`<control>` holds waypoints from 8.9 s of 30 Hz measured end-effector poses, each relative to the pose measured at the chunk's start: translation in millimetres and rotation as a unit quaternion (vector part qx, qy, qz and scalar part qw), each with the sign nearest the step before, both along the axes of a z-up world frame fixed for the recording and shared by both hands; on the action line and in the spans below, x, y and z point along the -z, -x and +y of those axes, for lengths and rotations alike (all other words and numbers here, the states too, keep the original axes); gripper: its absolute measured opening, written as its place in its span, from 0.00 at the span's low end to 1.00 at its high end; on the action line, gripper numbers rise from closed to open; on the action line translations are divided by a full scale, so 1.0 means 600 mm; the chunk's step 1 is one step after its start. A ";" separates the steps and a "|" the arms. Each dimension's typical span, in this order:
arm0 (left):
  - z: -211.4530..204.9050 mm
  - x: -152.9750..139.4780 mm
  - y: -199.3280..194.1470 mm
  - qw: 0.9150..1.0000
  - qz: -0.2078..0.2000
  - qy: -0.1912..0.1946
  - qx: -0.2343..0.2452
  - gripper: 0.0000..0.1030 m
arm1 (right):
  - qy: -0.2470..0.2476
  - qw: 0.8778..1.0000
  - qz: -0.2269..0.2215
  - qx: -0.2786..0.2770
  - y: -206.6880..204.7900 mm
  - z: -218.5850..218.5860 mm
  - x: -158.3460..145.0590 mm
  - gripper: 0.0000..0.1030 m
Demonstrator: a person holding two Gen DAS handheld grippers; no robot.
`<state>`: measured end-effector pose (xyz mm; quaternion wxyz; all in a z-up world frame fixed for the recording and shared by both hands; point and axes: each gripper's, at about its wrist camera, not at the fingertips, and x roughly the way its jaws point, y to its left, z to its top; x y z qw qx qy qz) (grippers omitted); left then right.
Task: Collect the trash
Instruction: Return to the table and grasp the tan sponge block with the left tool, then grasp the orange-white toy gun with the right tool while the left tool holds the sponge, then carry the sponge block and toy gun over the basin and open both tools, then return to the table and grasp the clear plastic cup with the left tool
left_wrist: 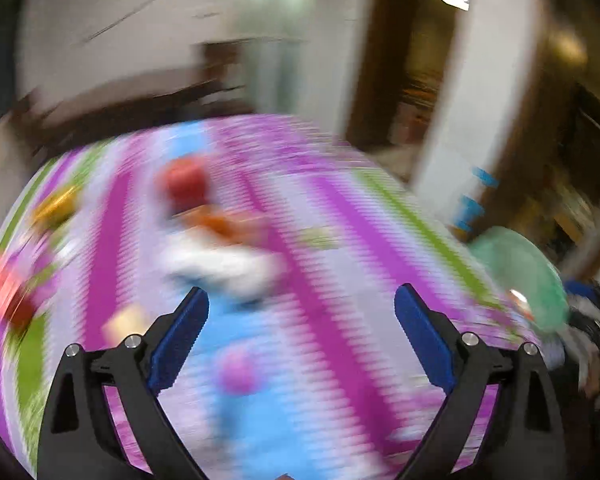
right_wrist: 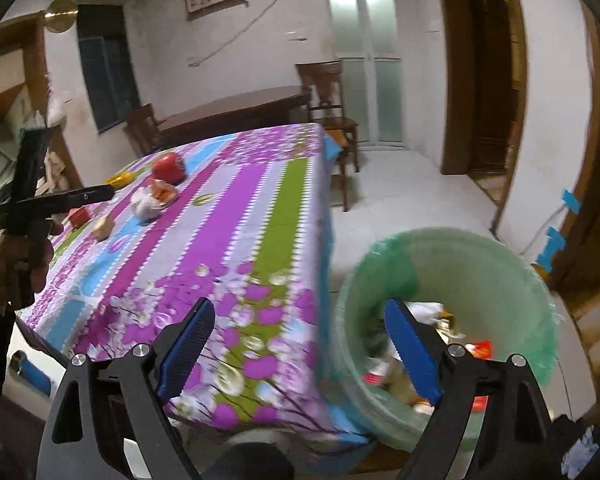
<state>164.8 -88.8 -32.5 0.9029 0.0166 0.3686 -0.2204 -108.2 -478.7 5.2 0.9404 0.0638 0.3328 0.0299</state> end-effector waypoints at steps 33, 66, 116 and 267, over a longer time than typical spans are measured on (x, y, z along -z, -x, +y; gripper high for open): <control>0.118 0.107 -0.095 0.996 0.071 -0.008 -0.057 0.45 | 0.047 0.972 0.084 -0.213 -0.549 0.414 0.031 0.51; 0.130 -0.073 0.015 0.991 -0.102 0.055 -0.064 0.40 | 0.070 0.981 -0.140 -0.118 -0.305 0.410 -0.144 0.06; -0.580 -0.012 0.155 0.944 -0.023 0.000 0.329 0.40 | 0.083 0.982 0.040 0.166 0.077 -0.279 -0.098 0.06; 0.168 0.056 -0.227 0.990 0.076 -0.092 -0.078 0.38 | 0.082 0.953 0.087 -0.278 -0.437 0.507 0.046 0.67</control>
